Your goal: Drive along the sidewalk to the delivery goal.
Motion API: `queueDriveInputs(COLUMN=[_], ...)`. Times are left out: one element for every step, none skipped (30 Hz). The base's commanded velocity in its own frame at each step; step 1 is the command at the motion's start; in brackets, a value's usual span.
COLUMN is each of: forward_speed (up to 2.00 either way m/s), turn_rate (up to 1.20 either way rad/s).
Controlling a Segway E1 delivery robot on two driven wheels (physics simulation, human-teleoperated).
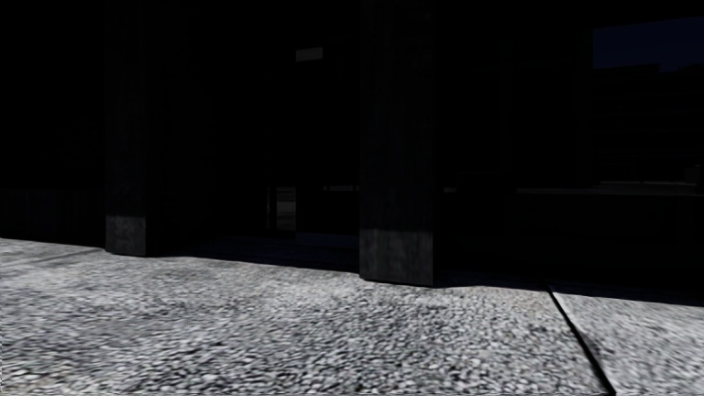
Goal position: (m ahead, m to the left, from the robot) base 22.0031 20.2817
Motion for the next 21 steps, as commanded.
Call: queueDriveInputs(forward_speed=[0.46, 0.46, 0.46, 0.46, 0.46, 0.46, 0.46, 0.46, 0.46, 0.46, 0.46, 0.46, 0.46, 0.46, 0.46, 0.46, 0.45, 0.45, 0.45, 0.44, 0.44], turn_rate=[0.17, 0.17, 0.17, 0.19, 0.19, 0.20, 0.20, 0.21, 0.22, 0.22, 0.22, 0.22, 0.22, 0.22, 0.23, 0.25, 0.27, 0.28, 0.29, 0.29, 0.29])
